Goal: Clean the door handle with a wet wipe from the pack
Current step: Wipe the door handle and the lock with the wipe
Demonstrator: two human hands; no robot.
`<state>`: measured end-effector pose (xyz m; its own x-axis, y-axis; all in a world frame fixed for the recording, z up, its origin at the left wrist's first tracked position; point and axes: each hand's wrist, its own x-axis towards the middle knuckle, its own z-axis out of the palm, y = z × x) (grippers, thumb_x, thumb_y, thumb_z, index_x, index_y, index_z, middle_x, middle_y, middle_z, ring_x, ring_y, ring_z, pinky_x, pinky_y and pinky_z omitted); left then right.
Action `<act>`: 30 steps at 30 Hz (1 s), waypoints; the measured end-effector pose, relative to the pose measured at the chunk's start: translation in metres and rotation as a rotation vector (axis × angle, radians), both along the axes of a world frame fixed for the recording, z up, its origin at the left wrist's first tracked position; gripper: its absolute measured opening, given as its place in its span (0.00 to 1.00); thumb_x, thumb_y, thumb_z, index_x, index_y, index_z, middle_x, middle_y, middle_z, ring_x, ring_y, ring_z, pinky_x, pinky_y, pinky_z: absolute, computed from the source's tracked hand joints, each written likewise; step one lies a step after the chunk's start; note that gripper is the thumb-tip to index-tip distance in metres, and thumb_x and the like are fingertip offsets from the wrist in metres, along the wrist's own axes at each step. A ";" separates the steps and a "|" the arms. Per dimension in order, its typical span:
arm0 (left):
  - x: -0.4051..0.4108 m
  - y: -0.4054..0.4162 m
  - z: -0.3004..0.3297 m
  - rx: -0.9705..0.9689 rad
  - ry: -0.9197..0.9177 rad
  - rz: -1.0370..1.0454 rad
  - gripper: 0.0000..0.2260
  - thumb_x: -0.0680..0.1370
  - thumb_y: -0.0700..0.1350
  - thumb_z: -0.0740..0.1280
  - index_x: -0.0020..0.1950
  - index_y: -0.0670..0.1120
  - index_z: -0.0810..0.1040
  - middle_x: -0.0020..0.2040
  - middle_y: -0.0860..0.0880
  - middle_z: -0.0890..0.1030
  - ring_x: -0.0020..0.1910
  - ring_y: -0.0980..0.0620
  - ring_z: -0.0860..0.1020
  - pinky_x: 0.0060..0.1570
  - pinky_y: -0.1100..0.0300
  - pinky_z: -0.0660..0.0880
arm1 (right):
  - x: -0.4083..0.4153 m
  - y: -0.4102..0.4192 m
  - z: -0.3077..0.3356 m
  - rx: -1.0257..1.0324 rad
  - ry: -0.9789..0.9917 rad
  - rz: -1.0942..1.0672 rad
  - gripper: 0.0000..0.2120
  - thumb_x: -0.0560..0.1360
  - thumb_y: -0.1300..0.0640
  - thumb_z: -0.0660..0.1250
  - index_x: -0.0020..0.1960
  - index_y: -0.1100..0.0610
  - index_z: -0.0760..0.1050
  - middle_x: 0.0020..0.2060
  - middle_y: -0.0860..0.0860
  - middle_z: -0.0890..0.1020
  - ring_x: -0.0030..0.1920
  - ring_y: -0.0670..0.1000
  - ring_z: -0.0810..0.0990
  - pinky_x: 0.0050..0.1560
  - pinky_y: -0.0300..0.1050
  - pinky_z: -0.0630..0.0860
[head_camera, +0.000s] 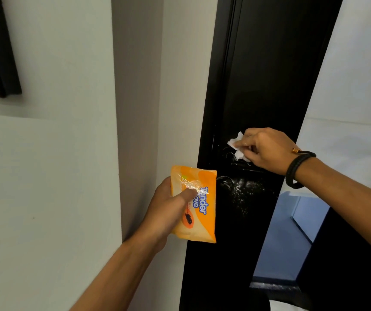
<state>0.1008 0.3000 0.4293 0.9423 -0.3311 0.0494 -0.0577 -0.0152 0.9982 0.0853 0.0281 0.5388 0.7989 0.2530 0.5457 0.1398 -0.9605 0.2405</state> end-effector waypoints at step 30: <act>0.004 -0.005 -0.006 0.005 -0.014 -0.018 0.09 0.81 0.48 0.70 0.61 0.53 0.81 0.53 0.49 0.89 0.50 0.45 0.88 0.57 0.38 0.84 | 0.002 -0.005 -0.008 0.340 0.061 -0.023 0.02 0.77 0.62 0.74 0.48 0.58 0.87 0.43 0.49 0.86 0.42 0.40 0.82 0.52 0.37 0.81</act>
